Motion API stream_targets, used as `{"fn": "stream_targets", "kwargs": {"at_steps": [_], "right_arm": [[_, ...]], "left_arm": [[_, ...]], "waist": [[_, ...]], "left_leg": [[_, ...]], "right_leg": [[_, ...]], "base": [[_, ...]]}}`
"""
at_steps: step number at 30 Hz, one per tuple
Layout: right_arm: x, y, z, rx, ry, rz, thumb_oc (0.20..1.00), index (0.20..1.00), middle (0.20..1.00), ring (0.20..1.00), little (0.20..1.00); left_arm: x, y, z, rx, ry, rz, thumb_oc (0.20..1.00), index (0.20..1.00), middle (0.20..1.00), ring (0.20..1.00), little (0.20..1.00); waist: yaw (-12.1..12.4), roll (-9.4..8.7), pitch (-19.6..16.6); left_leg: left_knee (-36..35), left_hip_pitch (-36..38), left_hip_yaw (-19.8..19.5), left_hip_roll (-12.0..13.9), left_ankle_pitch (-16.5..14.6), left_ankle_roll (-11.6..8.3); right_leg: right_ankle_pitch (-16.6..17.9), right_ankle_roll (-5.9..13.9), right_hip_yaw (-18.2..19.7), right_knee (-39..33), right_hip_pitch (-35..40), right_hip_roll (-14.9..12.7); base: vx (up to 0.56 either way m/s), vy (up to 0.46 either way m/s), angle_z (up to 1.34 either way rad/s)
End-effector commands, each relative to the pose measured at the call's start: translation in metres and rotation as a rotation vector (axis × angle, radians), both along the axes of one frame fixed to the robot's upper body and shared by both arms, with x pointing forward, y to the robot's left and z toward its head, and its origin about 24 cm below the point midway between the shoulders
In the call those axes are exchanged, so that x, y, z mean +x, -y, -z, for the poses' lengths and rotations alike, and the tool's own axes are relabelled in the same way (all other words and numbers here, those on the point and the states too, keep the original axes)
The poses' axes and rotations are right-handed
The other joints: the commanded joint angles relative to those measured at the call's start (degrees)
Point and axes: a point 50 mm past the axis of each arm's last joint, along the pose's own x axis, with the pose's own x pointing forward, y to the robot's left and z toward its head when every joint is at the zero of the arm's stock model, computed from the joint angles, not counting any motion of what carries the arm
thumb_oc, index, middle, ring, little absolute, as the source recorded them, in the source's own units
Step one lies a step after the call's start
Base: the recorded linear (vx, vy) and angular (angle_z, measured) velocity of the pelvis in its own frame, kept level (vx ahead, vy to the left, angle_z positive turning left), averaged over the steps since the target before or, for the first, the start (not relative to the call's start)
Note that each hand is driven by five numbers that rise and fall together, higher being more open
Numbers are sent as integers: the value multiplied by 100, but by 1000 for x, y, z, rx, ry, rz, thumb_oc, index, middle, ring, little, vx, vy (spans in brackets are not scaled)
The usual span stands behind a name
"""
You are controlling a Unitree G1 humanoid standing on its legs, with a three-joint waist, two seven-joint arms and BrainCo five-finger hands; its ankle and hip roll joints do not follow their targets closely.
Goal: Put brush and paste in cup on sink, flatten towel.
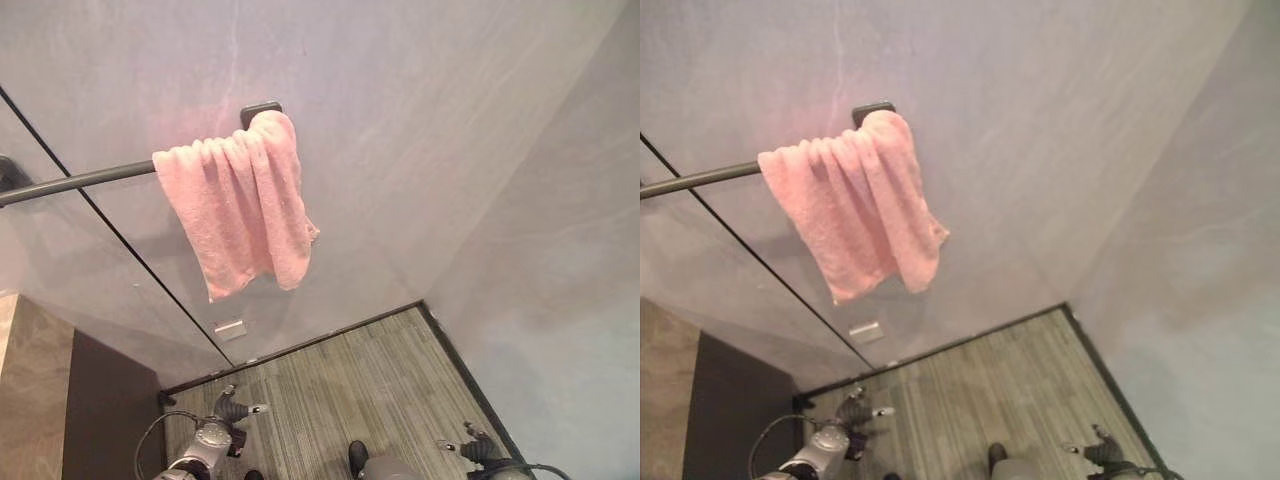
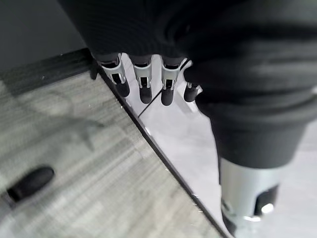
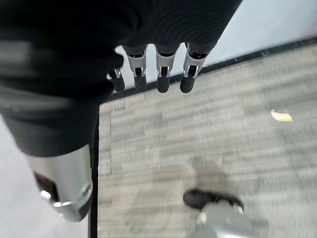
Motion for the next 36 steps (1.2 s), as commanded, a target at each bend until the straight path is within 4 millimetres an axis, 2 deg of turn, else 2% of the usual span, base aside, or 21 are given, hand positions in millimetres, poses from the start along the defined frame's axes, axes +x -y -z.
{"fn": "stream_targets", "kwargs": {"at_steps": [1,5,10,12,14,15,16,20,21,22,23,24,25,26,27,28,31,32,33,36], "right_arm": [[12,-2,-2,-31,13,-61,1000,1000,1000,1000,1000],[14,-8,-3,-7,42,-32,1000,1000,1000,1000,1000],[23,-3,-8,26,94,17,1000,1000,1000,1000,1000],[32,1,-15,27,140,6,1000,1000,1000,1000,1000],[44,11,-29,38,229,9,1000,1000,1000,1000,1000],[44,11,-29,38,229,9,1000,1000,1000,1000,1000],[51,17,-39,41,285,10,1000,1000,1000,1000,1000],[69,29,-66,53,413,-41,1000,1000,1000,1000,1000],[77,28,-77,66,468,-79,1000,1000,1000,1000,1000],[79,27,-79,69,475,-90,1000,1000,1000,1000,1000],[85,26,-86,72,505,-113,1000,1000,1000,1000,1000],[98,21,-103,87,584,-168,1000,1000,1000,1000,1000],[103,18,-113,94,628,-192,1000,1000,1000,1000,1000],[103,19,-113,95,628,-191,1000,1000,1000,1000,1000],[109,15,-124,98,677,-223,1000,1000,1000,1000,1000],[110,16,-128,94,696,-231,1000,1000,1000,1000,1000],[124,13,-153,63,791,-281,1000,1000,1000,1000,1000],[124,13,-153,63,791,-280,1000,1000,1000,1000,1000],[133,9,-172,60,862,-320,1000,1000,1000,1000,1000],[147,4,-198,56,954,-374,1000,1000,1000,1000,1000]], "left_arm": [[8,-13,-8,51,44,-6,1000,1000,1000,1000,1000],[-7,-12,0,46,8,-5,1000,1000,1000,1000,1000],[-24,7,11,15,-74,138,1000,1000,1000,1000,1000],[-23,19,9,-14,-57,237,1000,1000,1000,1000,1000],[-17,29,-5,-65,21,417,1000,1000,1000,1000,1000],[-17,29,-5,-64,20,417,1000,1000,1000,1000,1000],[-12,30,-17,-88,74,506,1000,1000,1000,1000,1000],[8,11,-82,-86,238,760,1000,1000,1000,1000,1000],[22,17,-117,-84,346,885,1000,1000,1000,1000,1000],[22,9,-118,-63,338,864,1000,1000,1000,1000,1000],[31,17,-140,-60,415,942,1000,1000,1000,1000,1000],[41,28,-172,-74,541,1017,1000,1000,1000,1000,1000],[43,34,-186,-89,600,1038,1000,1000,1000,1000,1000],[43,34,-186,-89,599,1038,1000,1000,1000,1000,1000],[44,43,-202,-133,665,1068,1000,1000,1000,1000,1000],[44,43,-203,-147,679,1057,1000,1000,1000,1000,1000],[41,59,-238,-249,802,1122,1000,1000,1000,1000,1000],[41,59,-239,-249,802,1122,1000,1000,1000,1000,1000],[39,64,-257,-305,856,1149,1000,1000,1000,1000,1000],[34,70,-280,-363,909,1197,1000,1000,1000,1000,1000]], "waist": [[54,-129,-122],[115,-165,-232],[126,-120,-269],[126,-83,-263],[130,-20,-253],[129,-21,-255],[139,16,-241],[189,58,-288],[193,58,-298],[200,28,-318],[213,12,-340],[218,-7,-372],[226,-19,-383],[228,-20,-381],[232,-26,-395],[237,-32,-399],[272,-34,-428],[271,-36,-424],[304,-36,-434],[394,-34,-431]], "left_leg": [[200,-109,-248,-16,116,31],[-74,56,-164,-4,186,9],[-178,35,-205,58,253,-52],[-178,-13,-206,84,271,-77],[-178,-65,-229,109,280,-109],[-178,-66,-230,109,280,-109],[-178,-88,-231,117,283,-125],[-178,-121,-267,123,266,-162],[-178,-101,-274,110,217,-174],[-178,-121,-270,107,240,-177],[-178,-123,-267,104,224,-185],[-178,-112,-252,104,214,-192],[-178,-105,-255,106,210,-191],[-178,-103,-255,106,209,-191],[-178,-97,-255,107,207,-194],[-178,-97,-265,108,208,-192],[-178,-105,-317,114,219,-193],[-178,-105,-321,114,220,-193],[-178,-122,-354,113,228,-195],[-178,-148,-419,102,243,-192]], "right_leg": [[526,411,444,-254,89,-441],[641,488,431,-448,154,-504],[760,535,292,-660,217,-547],[814,558,268,-742,210,-563],[877,592,195,-849,229,-603],[878,592,194,-850,230,-604],[910,617,159,-897,234,-628],[1010,696,35,-1060,305,-719],[1020,729,2,-1124,362,-750],[1050,731,4,-1147,349,-756],[1058,747,-1,-1166,345,-770],[1070,764,8,-1183,345,-782],[1071,767,13,-1182,348,-785],[1070,768,13,-1180,349,-784],[1064,772,10,-1186,362,-788],[1054,767,-5,-1184,375,-787],[1043,756,-50,-1176,418,-794],[1042,756,-53,-1175,420,-794],[1035,751,-106,-1174,449,-799],[1036,734,-161,-1185,493,-817]], "base": [[32,107,-6],[38,54,-15],[1,8,1],[0,0,0],[0,0,0],[0,0,0],[-2,10,7],[15,8,10],[14,0,15],[11,-5,10],[-3,-19,3],[0,0,0],[0,0,0],[0,0,0],[0,0,0],[0,0,0],[0,0,0],[0,0,0],[-4,-7,4],[-6,-3,13]]}}
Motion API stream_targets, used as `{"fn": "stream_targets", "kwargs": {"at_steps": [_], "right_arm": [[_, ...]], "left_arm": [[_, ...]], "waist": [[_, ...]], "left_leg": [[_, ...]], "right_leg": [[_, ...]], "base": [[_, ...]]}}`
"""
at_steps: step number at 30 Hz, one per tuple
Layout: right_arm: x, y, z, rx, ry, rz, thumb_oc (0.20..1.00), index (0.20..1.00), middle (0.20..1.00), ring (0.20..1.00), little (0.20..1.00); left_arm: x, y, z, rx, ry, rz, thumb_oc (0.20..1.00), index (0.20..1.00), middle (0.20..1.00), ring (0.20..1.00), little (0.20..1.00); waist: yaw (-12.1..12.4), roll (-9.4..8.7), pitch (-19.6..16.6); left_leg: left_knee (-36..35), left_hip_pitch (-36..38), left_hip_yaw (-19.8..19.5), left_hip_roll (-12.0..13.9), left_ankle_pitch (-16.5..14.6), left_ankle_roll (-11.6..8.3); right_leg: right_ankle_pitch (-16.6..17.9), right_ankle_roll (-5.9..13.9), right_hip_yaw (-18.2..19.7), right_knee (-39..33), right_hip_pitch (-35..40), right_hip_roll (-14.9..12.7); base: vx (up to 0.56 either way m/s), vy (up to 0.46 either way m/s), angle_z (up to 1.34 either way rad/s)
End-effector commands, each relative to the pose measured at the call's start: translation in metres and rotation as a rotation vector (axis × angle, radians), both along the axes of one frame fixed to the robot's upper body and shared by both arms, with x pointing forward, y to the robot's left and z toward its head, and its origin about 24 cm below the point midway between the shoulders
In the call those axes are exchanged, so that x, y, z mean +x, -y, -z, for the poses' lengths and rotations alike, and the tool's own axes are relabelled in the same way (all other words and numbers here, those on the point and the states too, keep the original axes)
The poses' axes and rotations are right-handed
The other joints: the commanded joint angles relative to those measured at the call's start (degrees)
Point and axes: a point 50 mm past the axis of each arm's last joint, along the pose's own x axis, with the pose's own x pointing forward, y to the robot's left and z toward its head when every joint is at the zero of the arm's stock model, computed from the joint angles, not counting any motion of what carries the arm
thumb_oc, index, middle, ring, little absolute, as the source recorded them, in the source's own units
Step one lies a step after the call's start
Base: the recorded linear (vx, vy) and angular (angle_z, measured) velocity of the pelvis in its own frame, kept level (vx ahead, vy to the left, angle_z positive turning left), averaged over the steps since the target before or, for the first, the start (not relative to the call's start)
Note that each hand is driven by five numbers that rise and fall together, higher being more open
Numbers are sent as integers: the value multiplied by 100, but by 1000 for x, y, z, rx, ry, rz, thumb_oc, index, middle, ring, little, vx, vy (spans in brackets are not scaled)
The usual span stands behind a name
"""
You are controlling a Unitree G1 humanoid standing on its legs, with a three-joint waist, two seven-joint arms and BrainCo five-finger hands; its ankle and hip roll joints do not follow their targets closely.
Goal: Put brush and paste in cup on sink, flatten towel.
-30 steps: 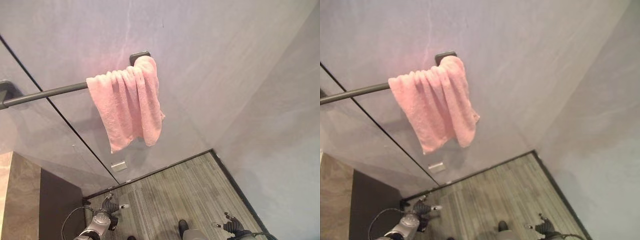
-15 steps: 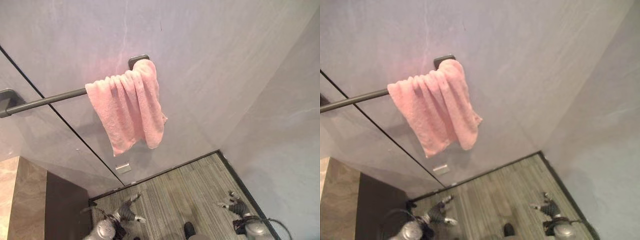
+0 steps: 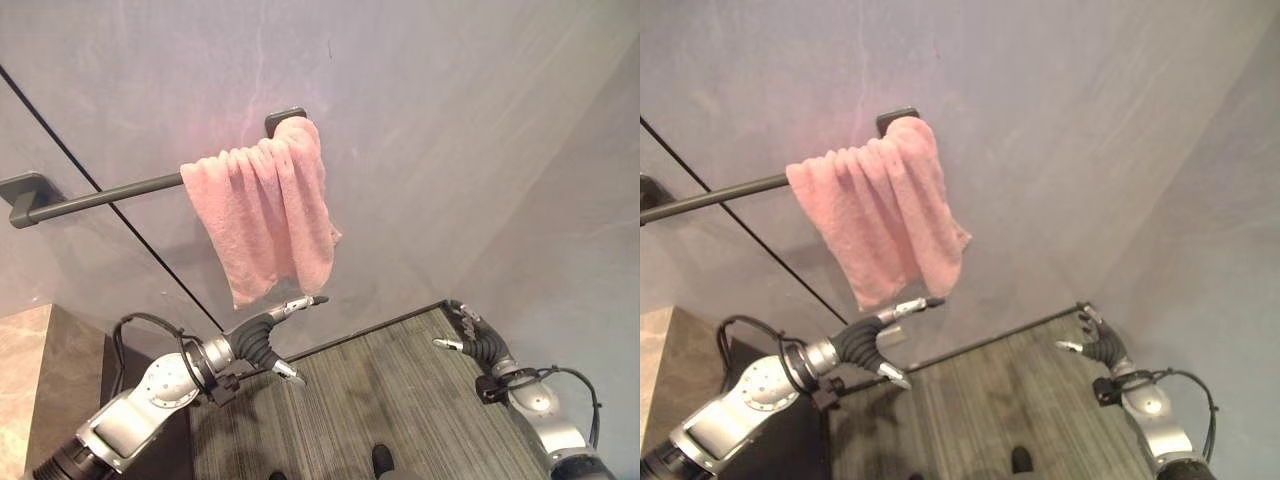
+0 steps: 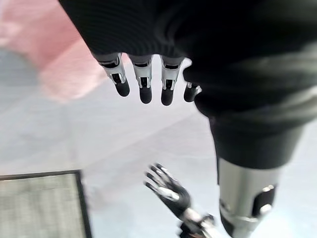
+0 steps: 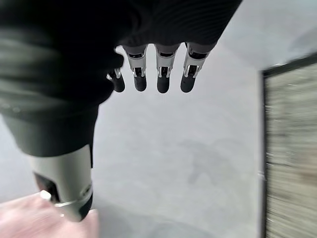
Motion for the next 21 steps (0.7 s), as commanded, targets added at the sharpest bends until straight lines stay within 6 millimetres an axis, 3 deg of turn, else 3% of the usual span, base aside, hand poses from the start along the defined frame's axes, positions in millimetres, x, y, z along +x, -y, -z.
{"fn": "stream_targets", "kwargs": {"at_steps": [1,6,11,14,18,21], "right_arm": [[30,-8,-51,14,232,-63,1000,1000,1000,1000,1000],[48,-26,-84,53,355,-137,1000,1000,1000,1000,1000],[55,-35,-101,63,419,-173,1000,1000,1000,1000,1000],[63,-44,-115,97,470,-197,1000,1000,1000,1000,1000],[67,-49,-125,99,479,-250,1000,1000,1000,1000,1000],[73,-51,-131,86,478,-272,1000,1000,1000,1000,1000]], "left_arm": [[-4,5,-37,-115,70,84,1000,1000,1000,1000,1000],[-13,5,-61,-210,118,97,1000,1000,1000,1000,1000],[-16,-7,-73,-216,166,52,1000,1000,1000,1000,1000],[-12,-32,-83,-254,201,-71,1000,1000,1000,1000,1000],[-6,-63,-94,-143,293,-193,1000,1000,1000,1000,1000],[-2,-70,-99,-99,320,-221,1000,1000,1000,1000,1000]], "waist": [[176,-335,-310],[406,-369,-264],[524,-390,-216],[664,-410,-126],[839,-427,-82],[894,-430,-68]], "left_leg": [[7,-231,-317,304,276,-297],[7,-270,-409,277,304,-291],[7,-323,-470,265,344,-299],[7,-411,-530,260,403,-315],[7,-483,-617,247,451,-333],[7,-553,-667,233,479,-349]], "right_leg": [[492,517,10,15,-141,-603],[476,498,-95,6,-74,-637],[459,481,-156,5,-57,-651],[442,454,-240,-1,-62,-676],[431,453,-367,-11,-17,-708],[431,458,-431,-11,-28,-720]], "base": [[-6,1,13],[-4,1,5],[-14,-4,15],[-31,-7,9],[9,-2,14],[3,1,16]]}}
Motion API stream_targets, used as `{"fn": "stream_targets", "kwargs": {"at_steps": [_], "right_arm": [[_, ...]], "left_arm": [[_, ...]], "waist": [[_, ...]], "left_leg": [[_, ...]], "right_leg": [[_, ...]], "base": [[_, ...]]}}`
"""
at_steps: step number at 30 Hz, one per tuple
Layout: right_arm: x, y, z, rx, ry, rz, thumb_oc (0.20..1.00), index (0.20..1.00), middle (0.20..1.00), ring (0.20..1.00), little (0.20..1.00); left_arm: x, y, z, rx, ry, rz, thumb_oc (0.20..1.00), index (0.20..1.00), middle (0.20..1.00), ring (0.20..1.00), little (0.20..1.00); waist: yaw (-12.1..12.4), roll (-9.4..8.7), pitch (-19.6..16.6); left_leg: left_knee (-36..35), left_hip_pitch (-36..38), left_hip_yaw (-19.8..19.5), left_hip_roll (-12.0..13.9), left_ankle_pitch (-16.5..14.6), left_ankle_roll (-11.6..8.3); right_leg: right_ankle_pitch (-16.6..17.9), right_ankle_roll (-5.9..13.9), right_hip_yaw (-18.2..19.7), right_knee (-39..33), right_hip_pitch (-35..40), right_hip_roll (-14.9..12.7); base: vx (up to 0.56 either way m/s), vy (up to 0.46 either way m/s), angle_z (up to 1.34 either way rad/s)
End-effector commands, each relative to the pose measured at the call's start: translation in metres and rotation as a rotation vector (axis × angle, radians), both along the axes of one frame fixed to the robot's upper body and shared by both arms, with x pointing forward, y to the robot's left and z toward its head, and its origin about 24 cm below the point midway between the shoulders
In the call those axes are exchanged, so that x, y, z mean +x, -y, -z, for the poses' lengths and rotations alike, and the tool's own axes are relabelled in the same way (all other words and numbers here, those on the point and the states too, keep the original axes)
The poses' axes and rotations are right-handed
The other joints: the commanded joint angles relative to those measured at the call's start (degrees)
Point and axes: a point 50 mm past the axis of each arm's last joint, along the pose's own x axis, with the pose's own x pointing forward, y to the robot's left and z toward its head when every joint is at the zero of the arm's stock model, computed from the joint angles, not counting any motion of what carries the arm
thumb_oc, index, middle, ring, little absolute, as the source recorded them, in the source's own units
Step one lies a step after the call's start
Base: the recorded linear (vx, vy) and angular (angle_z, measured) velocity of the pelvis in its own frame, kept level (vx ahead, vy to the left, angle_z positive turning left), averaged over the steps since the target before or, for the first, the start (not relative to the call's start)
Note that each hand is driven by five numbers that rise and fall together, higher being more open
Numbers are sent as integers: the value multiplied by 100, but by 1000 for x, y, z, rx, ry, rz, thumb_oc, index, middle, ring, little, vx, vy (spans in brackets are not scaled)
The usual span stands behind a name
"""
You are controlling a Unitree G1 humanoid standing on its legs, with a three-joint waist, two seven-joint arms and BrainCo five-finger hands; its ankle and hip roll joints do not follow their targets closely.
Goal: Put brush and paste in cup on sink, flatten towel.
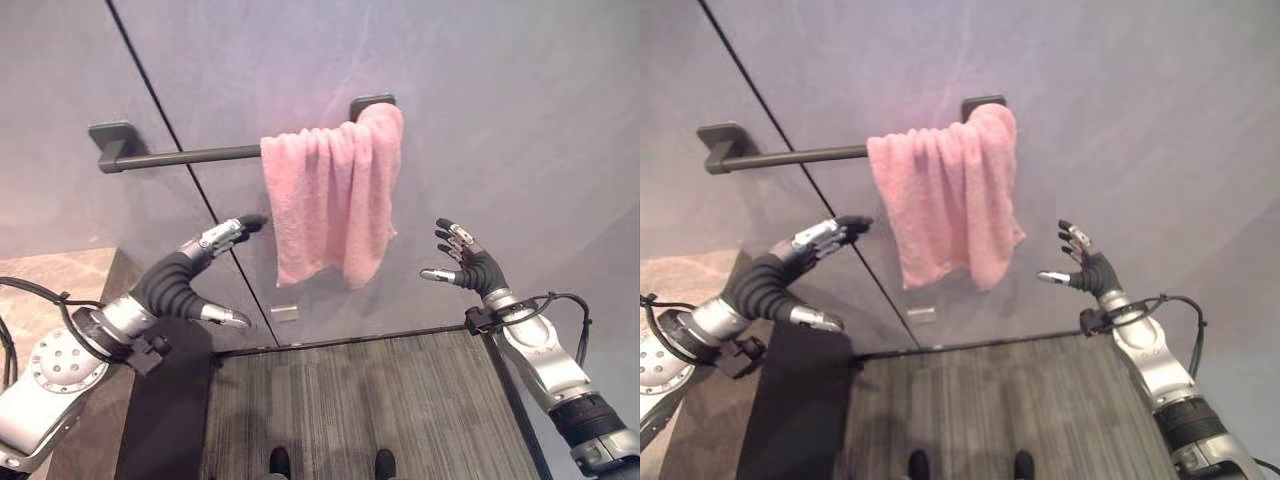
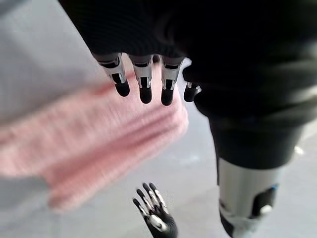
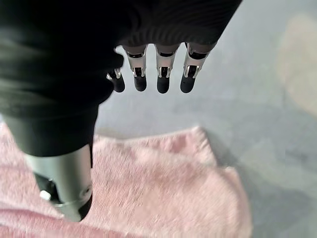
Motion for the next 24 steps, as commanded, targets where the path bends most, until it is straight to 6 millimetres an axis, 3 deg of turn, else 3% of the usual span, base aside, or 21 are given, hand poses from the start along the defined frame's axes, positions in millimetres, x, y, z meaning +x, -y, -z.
{"fn": "stream_targets", "kwargs": {"at_steps": [1,17,24], "right_arm": [[17,-14,-46,-3,164,-99,1000,1000,1000,1000,1000],[41,-39,-57,109,125,-181,1000,1000,1000,1000,1000],[47,-47,-53,120,100,-186,1000,1000,1000,1000,1000]], "left_arm": [[1,-3,-25,46,128,10,1000,1000,1000,1000,1000],[8,0,-25,52,153,2,1000,1000,1000,1000,1000],[8,-1,-20,46,149,-10,1000,1000,1000,1000,1000]], "waist": [[52,-317,-195],[215,-388,-130],[257,-421,-185]], "left_leg": [[5,-300,-179,276,370,-315],[5,-492,-221,250,400,-307],[5,-483,-251,265,378,-301]], "right_leg": [[484,451,34,-9,-65,-665],[516,471,-30,-9,-212,-705],[490,457,-55,-9,-183,-690]], "base": [[-3,-2,16],[-3,1,2],[0,0,0]]}}
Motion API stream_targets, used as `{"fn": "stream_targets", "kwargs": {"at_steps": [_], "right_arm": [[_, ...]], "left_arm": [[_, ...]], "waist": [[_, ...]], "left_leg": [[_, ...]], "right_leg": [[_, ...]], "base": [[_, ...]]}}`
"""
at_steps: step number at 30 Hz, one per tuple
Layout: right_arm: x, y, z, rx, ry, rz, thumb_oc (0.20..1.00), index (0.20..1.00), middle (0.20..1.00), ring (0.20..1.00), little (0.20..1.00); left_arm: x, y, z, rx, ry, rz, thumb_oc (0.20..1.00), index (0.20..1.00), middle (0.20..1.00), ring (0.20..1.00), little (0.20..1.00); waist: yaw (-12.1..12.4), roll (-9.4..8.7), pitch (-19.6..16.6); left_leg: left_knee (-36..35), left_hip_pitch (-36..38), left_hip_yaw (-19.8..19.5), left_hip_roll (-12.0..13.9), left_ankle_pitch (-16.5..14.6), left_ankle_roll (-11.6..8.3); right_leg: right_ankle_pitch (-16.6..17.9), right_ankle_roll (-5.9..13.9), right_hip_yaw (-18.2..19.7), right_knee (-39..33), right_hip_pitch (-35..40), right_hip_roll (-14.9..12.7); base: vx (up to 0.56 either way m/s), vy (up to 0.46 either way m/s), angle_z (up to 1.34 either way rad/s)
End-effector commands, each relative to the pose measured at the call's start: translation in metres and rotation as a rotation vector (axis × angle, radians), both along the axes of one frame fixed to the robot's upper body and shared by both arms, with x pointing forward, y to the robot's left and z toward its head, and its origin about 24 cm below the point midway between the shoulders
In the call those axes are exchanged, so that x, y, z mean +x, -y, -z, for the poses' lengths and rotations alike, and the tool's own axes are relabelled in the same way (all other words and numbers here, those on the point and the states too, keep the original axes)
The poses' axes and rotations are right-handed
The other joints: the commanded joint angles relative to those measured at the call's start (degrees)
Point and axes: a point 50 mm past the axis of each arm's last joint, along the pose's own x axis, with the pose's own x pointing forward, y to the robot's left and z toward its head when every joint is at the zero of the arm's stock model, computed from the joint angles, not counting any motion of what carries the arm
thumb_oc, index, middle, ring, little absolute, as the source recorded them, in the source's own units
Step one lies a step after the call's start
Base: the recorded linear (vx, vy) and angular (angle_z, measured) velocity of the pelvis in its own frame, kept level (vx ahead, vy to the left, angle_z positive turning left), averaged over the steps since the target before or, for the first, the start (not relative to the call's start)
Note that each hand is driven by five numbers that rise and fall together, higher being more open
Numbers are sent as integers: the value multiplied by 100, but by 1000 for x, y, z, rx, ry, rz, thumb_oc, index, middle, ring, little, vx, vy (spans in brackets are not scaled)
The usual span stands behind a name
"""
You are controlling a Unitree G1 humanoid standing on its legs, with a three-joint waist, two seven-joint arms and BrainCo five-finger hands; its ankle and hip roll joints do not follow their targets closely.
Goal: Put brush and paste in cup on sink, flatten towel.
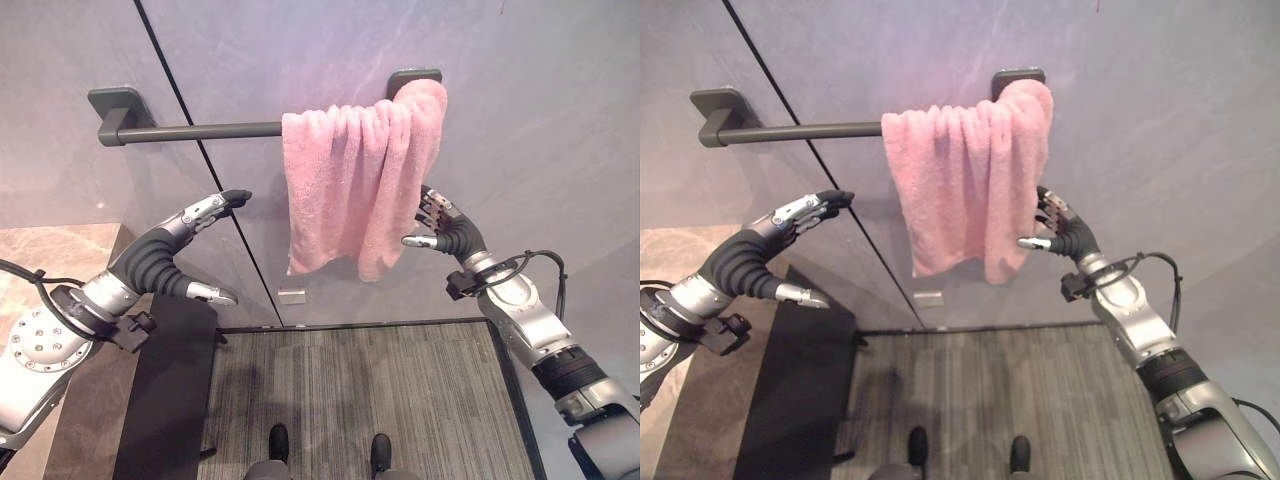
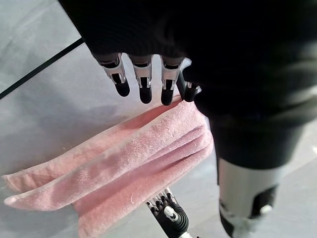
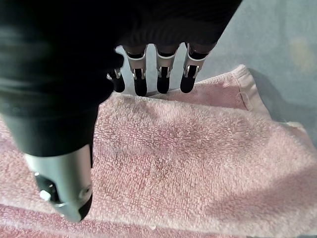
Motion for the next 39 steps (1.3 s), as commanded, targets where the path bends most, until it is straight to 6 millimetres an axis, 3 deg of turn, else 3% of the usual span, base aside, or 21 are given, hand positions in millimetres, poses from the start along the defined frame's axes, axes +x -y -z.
{"fn": "stream_targets", "kwargs": {"at_steps": [1,7,10,11,18,20,23,29,35,39], "right_arm": [[13,-22,-21,45,69,-68,1000,1000,1000,1000,1000],[13,-21,-19,53,70,-50,1000,1000,1000,1000,1000],[14,-23,-17,60,63,-50,799,799,799,799,799],[15,-24,-16,64,57,-48,598,598,598,598,598],[18,-31,-13,73,47,-58,501,501,501,501,501],[19,-33,-14,76,49,-58,379,379,379,379,379],[19,-34,-13,79,47,-53,304,304,304,304,304],[15,-32,-10,95,51,-43,344,344,344,344,344],[11,-26,-6,106,44,-26,335,335,335,335,335],[8,-30,-5,117,46,-42,335,335,335,335,335]], "left_arm": [[0,2,-3,-6,58,1,1000,1000,1000,1000,1000],[-1,-1,2,0,50,-15,1000,1000,1000,1000,1000],[0,-1,2,-1,53,-17,1000,1000,1000,1000,1000],[0,-1,2,-3,51,-19,1000,1000,1000,1000,1000],[-1,-1,3,-3,56,-21,1000,1000,1000,1000,1000],[0,-1,2,-5,56,-22,1000,1000,1000,1000,1000],[0,-3,3,-8,58,-33,1000,1000,1000,1000,1000],[-2,-9,5,-9,58,-73,1000,1000,1000,1000,1000],[0,-20,13,-55,50,-148,1000,1000,1000,1000,1000],[7,-27,32,-162,-21,-200,1000,1000,1000,1000,1000]], "waist": [[119,-324,-428],[123,-369,-446],[135,-375,-448],[140,-376,-451],[166,-372,-444],[179,-373,-442],[187,-375,-439],[176,-363,-452],[165,-363,-479],[124,-352,-443]], "left_leg": [[4,-261,-157,290,344,-303],[4,-234,-191,300,317,-302],[4,-223,-188,306,316,-298],[4,-221,-186,310,314,-298],[4,-225,-195,306,318,-295],[4,-232,-195,307,323,-297],[4,-227,-188,314,322,-296],[4,-207,-171,315,301,-286],[4,-183,-167,328,299,-286],[4,-217,-177,340,329,-298]], "right_leg": [[486,454,59,-11,-15,-672],[465,444,26,-11,34,-657],[457,444,35,-11,43,-659],[457,443,35,-11,45,-660],[453,444,32,-11,45,-659],[449,442,31,-11,47,-658],[447,443,34,-11,46,-653],[445,439,57,-11,45,-655],[421,428,53,-11,63,-648],[420,401,59,-11,32,-626]], "base": [[0,0,0],[0,0,0],[0,0,0],[0,0,0],[-3,3,2],[0,0,0],[0,0,0],[0,0,0],[0,0,0],[0,0,0]]}}
